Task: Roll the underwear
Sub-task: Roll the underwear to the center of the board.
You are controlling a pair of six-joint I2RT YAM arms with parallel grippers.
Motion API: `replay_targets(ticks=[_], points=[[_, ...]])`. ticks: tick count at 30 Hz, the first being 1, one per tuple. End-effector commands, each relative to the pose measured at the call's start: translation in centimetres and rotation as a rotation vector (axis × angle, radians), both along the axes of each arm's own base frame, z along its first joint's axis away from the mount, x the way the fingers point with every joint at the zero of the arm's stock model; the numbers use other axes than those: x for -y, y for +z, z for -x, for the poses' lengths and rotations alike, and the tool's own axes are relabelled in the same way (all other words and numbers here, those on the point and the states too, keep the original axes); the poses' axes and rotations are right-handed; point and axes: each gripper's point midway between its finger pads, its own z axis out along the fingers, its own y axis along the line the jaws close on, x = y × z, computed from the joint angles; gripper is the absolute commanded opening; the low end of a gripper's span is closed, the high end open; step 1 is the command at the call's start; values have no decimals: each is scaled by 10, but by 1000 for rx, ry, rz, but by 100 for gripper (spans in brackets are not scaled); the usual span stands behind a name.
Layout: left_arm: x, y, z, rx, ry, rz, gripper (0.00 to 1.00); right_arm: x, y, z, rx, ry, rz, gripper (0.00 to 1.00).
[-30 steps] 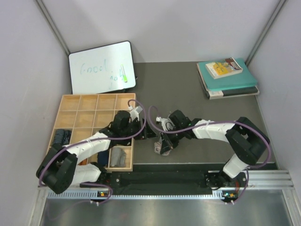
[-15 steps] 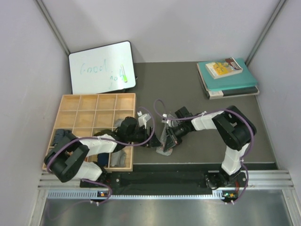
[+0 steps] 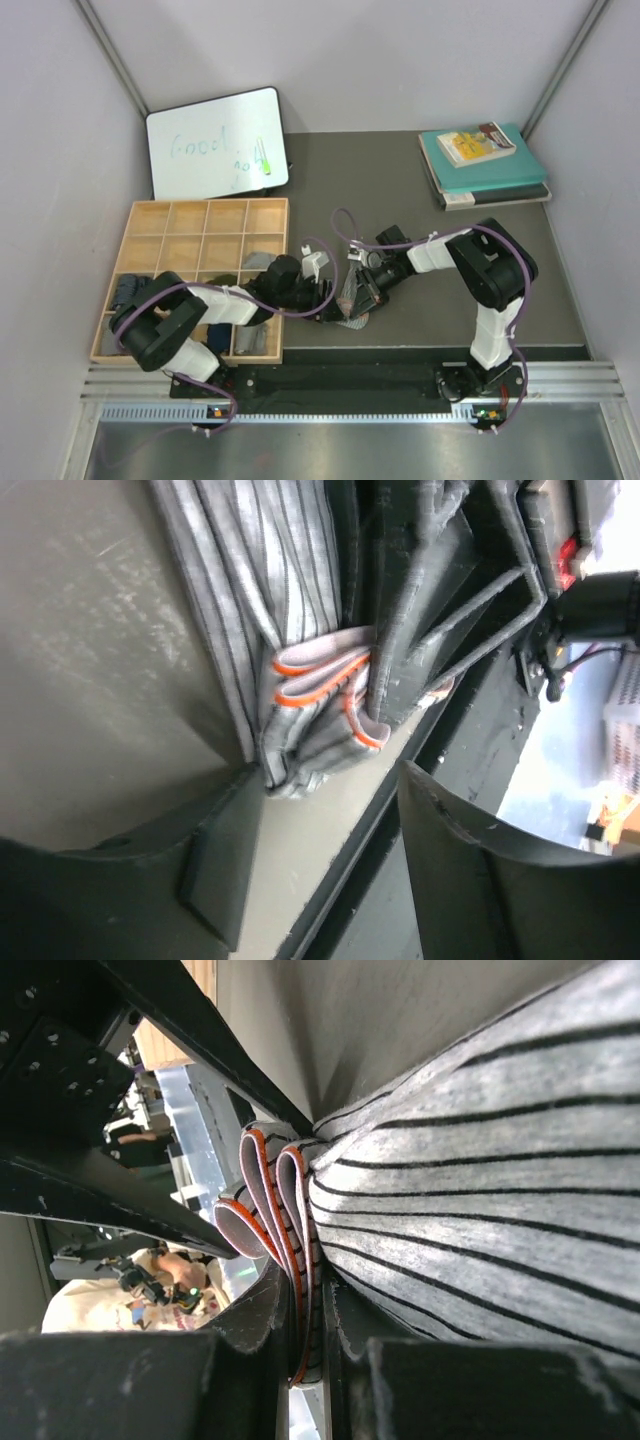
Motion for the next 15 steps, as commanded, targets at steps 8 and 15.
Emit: replay_targets(ticks=[8, 15], points=[[5, -17, -31, 102, 83, -75, 50, -3, 3, -14, 52, 9, -37, 1], [4, -30, -28, 80, 81, -122, 30, -4, 18, -22, 85, -5, -39, 36]])
